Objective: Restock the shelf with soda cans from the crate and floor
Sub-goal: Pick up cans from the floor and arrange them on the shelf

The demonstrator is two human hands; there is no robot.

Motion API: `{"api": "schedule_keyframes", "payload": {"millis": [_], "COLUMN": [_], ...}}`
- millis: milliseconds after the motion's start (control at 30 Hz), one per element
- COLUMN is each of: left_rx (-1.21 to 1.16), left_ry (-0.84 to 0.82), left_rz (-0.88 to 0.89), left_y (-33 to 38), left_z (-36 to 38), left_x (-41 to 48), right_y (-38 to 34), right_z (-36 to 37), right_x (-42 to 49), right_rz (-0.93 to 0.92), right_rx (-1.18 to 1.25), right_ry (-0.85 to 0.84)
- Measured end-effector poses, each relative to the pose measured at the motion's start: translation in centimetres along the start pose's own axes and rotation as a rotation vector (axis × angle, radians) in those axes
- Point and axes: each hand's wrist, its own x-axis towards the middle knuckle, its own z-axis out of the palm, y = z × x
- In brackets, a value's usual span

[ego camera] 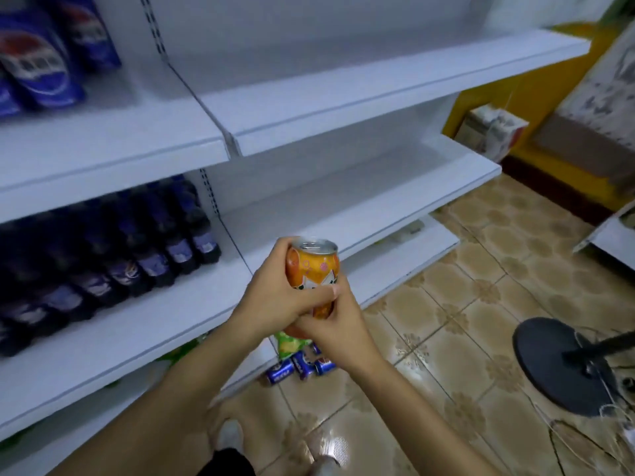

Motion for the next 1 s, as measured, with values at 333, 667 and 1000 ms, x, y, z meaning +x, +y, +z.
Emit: {"api": "schedule_keyframes", "payload": {"millis": [333,667,1000], "left_rx": [0.018,0.086,0.313], "left_ry": [0.289,0.562,0.683], "left_rz": [0.382,0.404,0.272], "left_y": [9.1,9.6,4.6], "left_z": [-14.7,-30.8,-45.3], "left_x": [-3.1,-7.0,-6.5], "right_y": [-14.6,-22.9,-25.0], "right_z": [9.4,24.7,38.7], "right_x": [1.3,3.9,8.8], "right_rz": [-0.488,-0.644,-0.671], "right_rx": [-0.003,-0.098,-0.267], "right_ry": [-0.133,-0.360,-0.439]}}
